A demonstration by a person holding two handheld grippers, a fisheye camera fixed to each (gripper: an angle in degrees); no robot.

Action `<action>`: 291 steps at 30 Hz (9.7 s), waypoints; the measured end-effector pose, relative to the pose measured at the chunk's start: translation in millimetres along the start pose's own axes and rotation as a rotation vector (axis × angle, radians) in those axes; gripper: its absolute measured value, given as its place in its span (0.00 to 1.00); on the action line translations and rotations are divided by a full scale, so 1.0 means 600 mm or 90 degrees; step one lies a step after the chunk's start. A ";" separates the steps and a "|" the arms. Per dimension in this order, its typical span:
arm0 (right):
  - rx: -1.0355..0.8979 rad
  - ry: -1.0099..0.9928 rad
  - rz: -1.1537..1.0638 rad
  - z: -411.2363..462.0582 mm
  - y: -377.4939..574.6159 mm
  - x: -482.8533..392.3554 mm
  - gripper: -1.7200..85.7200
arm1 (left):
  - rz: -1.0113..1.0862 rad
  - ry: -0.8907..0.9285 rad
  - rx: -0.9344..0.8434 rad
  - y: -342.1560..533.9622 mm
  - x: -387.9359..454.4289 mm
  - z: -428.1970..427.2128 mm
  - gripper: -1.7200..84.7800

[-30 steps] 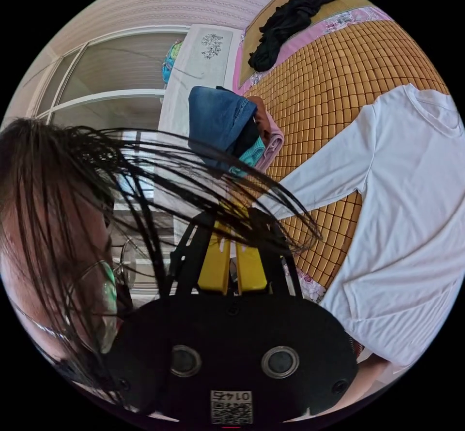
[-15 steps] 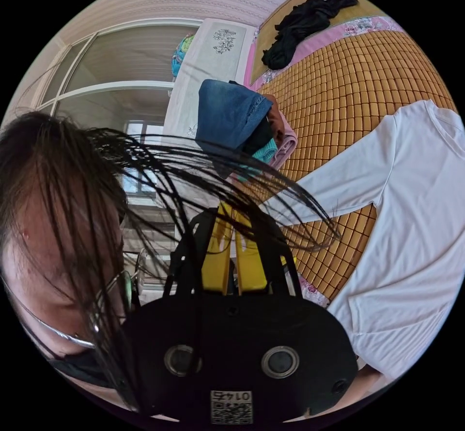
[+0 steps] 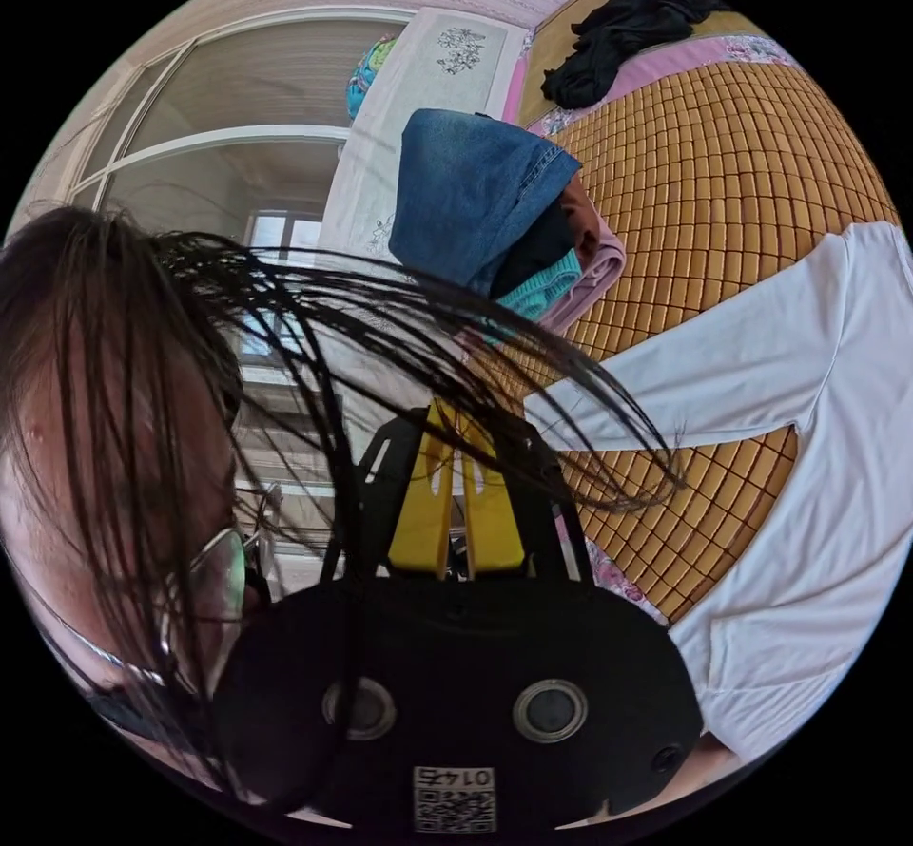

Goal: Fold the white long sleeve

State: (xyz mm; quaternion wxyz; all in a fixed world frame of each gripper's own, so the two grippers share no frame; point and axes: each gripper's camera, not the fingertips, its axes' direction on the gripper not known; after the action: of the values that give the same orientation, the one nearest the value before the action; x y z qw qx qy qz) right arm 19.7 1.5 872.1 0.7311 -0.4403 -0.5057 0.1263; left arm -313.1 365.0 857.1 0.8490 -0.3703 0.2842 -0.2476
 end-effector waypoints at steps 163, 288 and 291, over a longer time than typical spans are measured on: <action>0.193 0.583 -0.033 -0.976 0.140 0.419 0.01 | 0.424 0.145 0.018 -0.460 0.699 0.558 0.01; -0.194 0.495 -0.041 -0.507 0.732 0.661 0.06 | 0.498 0.137 -0.141 0.516 0.365 0.267 0.01; -0.110 0.476 -0.004 -0.564 0.730 0.651 0.09 | 0.464 0.125 -0.117 0.475 0.352 0.264 0.03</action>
State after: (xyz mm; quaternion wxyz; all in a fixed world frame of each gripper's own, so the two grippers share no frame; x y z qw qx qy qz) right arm 600.0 327.1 745.4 0.8258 -0.5141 -0.2141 -0.0886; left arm 3.5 481.1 664.2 0.8135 -0.2939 0.4979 0.0624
